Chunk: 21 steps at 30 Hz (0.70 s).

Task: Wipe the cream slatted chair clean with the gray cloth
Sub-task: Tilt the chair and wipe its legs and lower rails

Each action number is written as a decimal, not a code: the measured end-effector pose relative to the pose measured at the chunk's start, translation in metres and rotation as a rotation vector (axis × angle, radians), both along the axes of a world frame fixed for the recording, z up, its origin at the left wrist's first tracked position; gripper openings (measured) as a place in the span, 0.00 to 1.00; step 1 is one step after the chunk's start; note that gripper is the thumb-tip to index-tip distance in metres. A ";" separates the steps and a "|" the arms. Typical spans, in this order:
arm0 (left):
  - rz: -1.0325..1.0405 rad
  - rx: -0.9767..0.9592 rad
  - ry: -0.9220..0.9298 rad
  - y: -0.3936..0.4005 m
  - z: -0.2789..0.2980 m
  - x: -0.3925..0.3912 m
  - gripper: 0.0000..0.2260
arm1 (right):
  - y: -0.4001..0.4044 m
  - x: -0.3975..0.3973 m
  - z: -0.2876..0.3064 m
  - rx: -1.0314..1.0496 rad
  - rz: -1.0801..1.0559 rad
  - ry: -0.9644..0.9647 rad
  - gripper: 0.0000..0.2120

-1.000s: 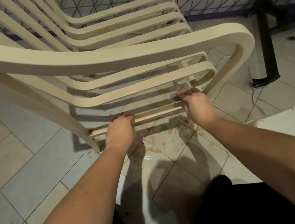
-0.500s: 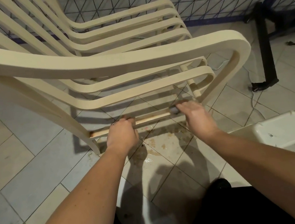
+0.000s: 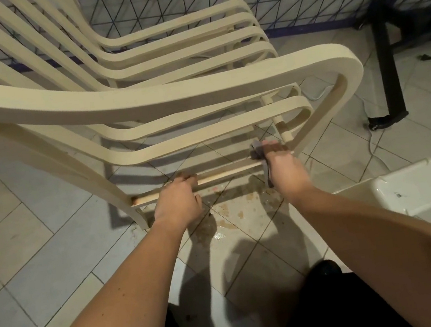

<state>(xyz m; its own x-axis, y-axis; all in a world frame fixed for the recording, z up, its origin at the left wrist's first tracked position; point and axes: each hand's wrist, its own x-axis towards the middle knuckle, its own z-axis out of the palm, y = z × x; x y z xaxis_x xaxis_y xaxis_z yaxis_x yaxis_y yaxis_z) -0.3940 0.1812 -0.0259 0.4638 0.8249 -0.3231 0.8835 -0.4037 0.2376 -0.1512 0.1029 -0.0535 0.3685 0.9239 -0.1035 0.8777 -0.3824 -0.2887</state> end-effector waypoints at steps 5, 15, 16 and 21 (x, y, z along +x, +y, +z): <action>-0.030 -0.001 0.033 0.006 0.007 -0.002 0.18 | -0.031 -0.011 -0.005 0.070 0.122 0.057 0.32; 0.182 -0.046 0.134 0.030 0.003 -0.041 0.06 | 0.016 0.012 0.006 0.013 0.066 0.104 0.13; 0.192 -0.047 0.137 0.031 0.002 -0.044 0.05 | 0.020 0.008 0.004 -0.003 0.094 0.128 0.13; 0.184 -0.040 0.141 0.034 0.000 -0.045 0.04 | 0.035 -0.040 -0.011 -0.006 0.307 0.153 0.15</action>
